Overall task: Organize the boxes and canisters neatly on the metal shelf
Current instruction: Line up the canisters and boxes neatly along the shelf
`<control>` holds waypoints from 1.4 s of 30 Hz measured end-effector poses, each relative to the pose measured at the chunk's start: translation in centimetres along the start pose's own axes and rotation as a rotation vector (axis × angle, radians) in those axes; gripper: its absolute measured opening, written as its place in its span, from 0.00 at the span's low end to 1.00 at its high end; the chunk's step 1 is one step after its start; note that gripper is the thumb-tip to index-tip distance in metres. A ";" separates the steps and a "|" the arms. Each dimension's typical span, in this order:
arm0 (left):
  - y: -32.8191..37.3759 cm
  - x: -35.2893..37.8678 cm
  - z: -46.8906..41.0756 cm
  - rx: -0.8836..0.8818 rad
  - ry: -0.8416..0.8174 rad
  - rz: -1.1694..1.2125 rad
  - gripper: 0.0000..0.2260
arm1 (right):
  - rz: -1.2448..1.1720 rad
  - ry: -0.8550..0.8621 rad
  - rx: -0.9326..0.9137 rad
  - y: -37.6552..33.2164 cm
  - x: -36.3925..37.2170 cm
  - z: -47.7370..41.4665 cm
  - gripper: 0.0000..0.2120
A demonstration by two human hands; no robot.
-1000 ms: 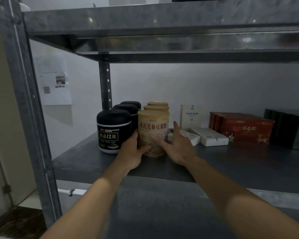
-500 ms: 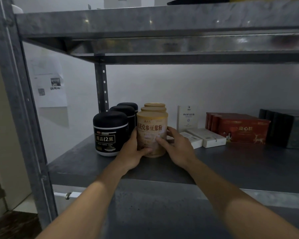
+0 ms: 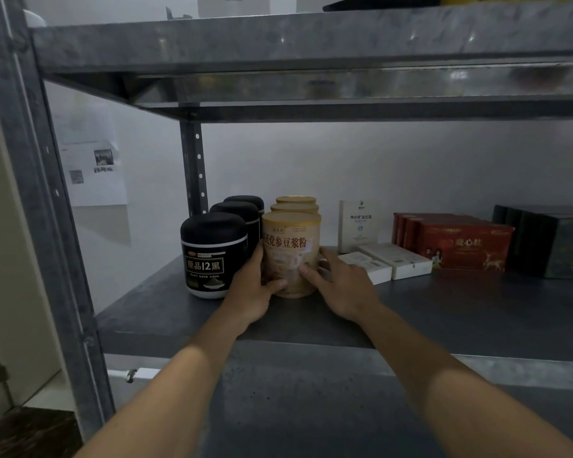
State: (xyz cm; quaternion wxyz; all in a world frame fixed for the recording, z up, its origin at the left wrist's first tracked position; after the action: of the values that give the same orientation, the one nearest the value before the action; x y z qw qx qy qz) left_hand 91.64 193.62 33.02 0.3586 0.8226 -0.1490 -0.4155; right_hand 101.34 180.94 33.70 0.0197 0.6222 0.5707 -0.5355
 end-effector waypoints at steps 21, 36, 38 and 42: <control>2.0 -1.5 3.5 -0.055 0.234 -0.237 0.14 | 0.282 -0.024 0.104 2.3 -3.7 3.4 0.31; 9.3 10.6 2.4 0.045 -0.125 -0.462 0.29 | 0.227 0.035 0.084 9.9 -12.1 5.2 0.26; 8.8 11.4 1.8 0.033 -0.183 -0.484 0.33 | 0.188 -0.058 0.142 11.0 -11.5 5.1 0.29; 8.0 10.9 0.6 0.057 -0.134 -0.494 0.27 | -0.031 -0.128 0.149 11.6 -10.3 4.4 0.37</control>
State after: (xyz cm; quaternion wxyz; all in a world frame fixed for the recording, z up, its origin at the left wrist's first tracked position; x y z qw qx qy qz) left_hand 98.22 181.83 32.14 0.2123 0.8145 0.0215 -0.5395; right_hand 109.32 167.05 32.08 0.0017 0.5775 0.5364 -0.6154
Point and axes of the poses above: each hand's wrist, its own z-axis away from the middle knuckle, its own x-axis out of the palm, y = z × x, the point moved 10 cm from there along -z, towards the middle knuckle, and after that the axes turned 10 degrees about -z, right-handed, at the moved point
